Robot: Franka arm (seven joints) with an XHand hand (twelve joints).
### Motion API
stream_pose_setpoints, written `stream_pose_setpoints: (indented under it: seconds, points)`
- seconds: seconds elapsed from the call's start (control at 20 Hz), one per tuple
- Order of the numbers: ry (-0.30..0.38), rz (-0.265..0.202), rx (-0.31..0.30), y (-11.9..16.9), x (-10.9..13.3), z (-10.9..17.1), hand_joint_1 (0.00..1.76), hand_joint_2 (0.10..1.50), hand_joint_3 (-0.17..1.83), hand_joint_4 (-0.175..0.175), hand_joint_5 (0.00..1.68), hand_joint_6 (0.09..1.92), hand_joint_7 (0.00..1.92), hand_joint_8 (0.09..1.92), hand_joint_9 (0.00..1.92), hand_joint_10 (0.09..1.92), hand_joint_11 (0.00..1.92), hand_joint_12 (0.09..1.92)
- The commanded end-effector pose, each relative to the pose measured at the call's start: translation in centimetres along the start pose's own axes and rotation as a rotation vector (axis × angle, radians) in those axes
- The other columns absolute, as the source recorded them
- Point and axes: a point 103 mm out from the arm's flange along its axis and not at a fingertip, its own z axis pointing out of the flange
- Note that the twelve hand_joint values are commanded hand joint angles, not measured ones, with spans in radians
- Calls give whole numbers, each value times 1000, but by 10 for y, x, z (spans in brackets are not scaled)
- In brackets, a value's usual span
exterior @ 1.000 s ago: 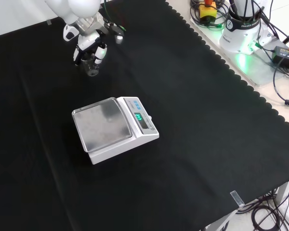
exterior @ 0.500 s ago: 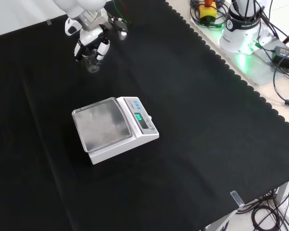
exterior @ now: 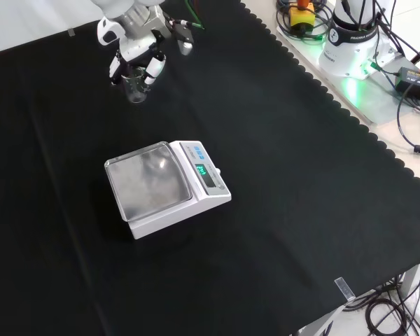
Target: Pick up the beaker.
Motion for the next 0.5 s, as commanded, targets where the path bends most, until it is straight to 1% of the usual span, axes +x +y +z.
stream_pose_setpoints:
  seconds: [0.05, 0.25, 0.5]
  points:
    - [-25, -8, -14, -9, 19, -9, 1162, 1258, -175, -175, 408, 940, 809, 1184, 1057, 905, 1256, 1063]
    - [-59, -16, -21, -15, 32, -18, 1158, 1258, -175, -175, 406, 937, 808, 1179, 1056, 899, 1256, 1058]
    - [-63, -9, -26, -19, 39, -25, 1152, 1256, -175, -175, 405, 929, 807, 1165, 1062, 880, 1264, 1041]
